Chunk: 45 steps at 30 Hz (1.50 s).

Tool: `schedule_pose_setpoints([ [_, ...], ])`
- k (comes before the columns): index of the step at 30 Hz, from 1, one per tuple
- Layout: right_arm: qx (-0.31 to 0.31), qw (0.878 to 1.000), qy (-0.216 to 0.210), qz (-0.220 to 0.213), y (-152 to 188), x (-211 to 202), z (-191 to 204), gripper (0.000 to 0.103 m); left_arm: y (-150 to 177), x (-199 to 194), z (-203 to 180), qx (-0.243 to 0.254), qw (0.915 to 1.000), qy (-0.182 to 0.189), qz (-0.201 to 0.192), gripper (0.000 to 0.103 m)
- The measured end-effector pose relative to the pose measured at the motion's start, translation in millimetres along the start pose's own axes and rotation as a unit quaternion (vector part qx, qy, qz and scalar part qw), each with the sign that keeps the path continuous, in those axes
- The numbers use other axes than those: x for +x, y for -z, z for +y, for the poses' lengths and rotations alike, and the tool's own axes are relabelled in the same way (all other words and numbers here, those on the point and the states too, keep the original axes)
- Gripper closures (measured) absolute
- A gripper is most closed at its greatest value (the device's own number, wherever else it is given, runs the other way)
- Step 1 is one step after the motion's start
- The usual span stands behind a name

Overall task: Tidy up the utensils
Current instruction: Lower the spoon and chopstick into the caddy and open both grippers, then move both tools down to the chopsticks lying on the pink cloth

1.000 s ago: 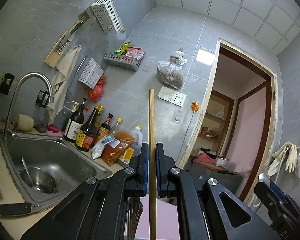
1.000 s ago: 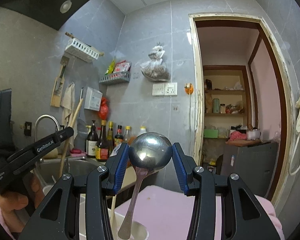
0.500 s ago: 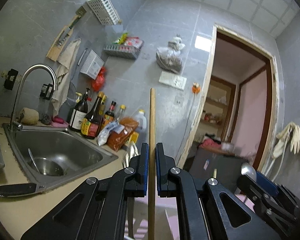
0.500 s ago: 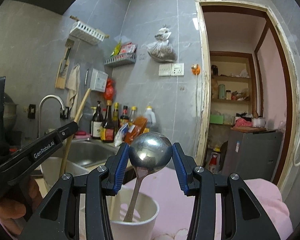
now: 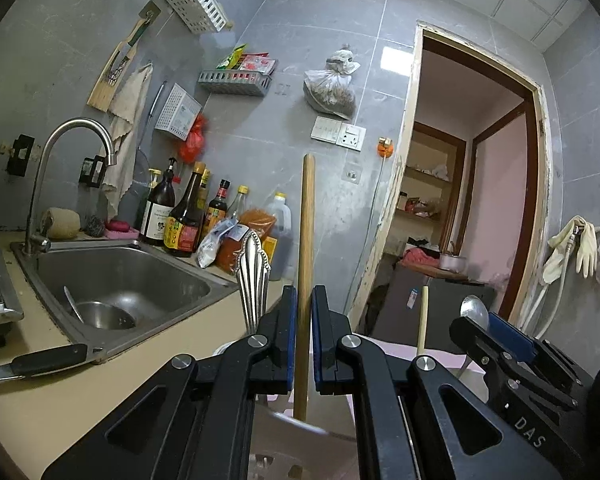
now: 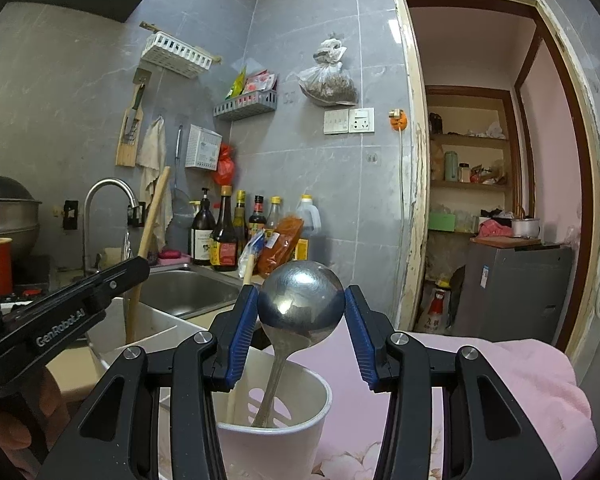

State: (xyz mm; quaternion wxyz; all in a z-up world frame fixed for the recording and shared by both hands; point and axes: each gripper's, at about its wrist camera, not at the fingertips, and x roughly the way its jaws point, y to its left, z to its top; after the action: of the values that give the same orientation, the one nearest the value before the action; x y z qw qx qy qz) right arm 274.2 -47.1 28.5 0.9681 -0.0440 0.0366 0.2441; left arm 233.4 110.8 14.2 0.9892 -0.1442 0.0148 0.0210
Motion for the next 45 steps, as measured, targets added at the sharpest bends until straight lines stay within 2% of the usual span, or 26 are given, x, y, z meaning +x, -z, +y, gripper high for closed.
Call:
schedule_pose_setpoints([
  [9, 0.008, 1.0, -0.008, -0.007, -4, -3, -2, 0.06, -2, -12, 1, -0.006, 0.9999, 0.007, 0.005, 0.097],
  [12, 0.015, 1.0, -0.006, -0.011, -10, -6, -4, 0.057, -4, -15, 0, -0.008, 0.9998, 0.015, 0.004, 0.096],
  [16, 0.019, 1.0, 0.009, -0.02, -25, -17, -11, 0.052, -13, -22, -6, -0.009, 0.9996, 0.028, -0.001, 0.08],
  [20, 0.0, 0.999, 0.034, -0.026, -42, -40, -19, 0.05, -24, -25, -15, -0.015, 0.999, 0.042, 0.007, 0.078],
  [22, -0.011, 0.998, 0.047, -0.029, -47, -52, -25, 0.046, -28, -27, -21, -0.016, 0.9984, 0.053, 0.011, 0.069],
  [25, -0.019, 0.997, 0.067, -0.035, -53, -75, -37, 0.034, -32, -34, -33, -0.01, 0.9972, 0.072, 0.016, 0.061],
  [30, -0.024, 0.995, 0.094, -0.035, -52, -108, -55, 0.027, -32, -44, -56, 0.005, 0.9935, 0.107, 0.039, 0.046],
  [32, -0.019, 0.994, 0.103, -0.031, -49, -121, -64, 0.023, -31, -48, -65, 0.011, 0.9912, 0.123, 0.049, 0.038],
  [34, -0.017, 0.993, 0.114, -0.028, -45, -130, -72, 0.017, -30, -50, -73, 0.014, 0.989, 0.136, 0.057, 0.026],
  [37, -0.013, 0.991, 0.131, -0.019, -39, -144, -84, 0.008, -25, -53, -85, 0.02, 0.9849, 0.156, 0.072, 0.017],
  [40, -0.005, 0.989, 0.145, -0.005, -30, -157, -99, 0.001, -19, -50, -99, 0.032, 0.9781, 0.18, 0.1, 0.014],
  [45, 0.009, 0.987, 0.158, 0.026, -15, -167, -117, 0.0, -2, -42, -120, 0.053, 0.9669, 0.202, 0.147, 0.008],
])
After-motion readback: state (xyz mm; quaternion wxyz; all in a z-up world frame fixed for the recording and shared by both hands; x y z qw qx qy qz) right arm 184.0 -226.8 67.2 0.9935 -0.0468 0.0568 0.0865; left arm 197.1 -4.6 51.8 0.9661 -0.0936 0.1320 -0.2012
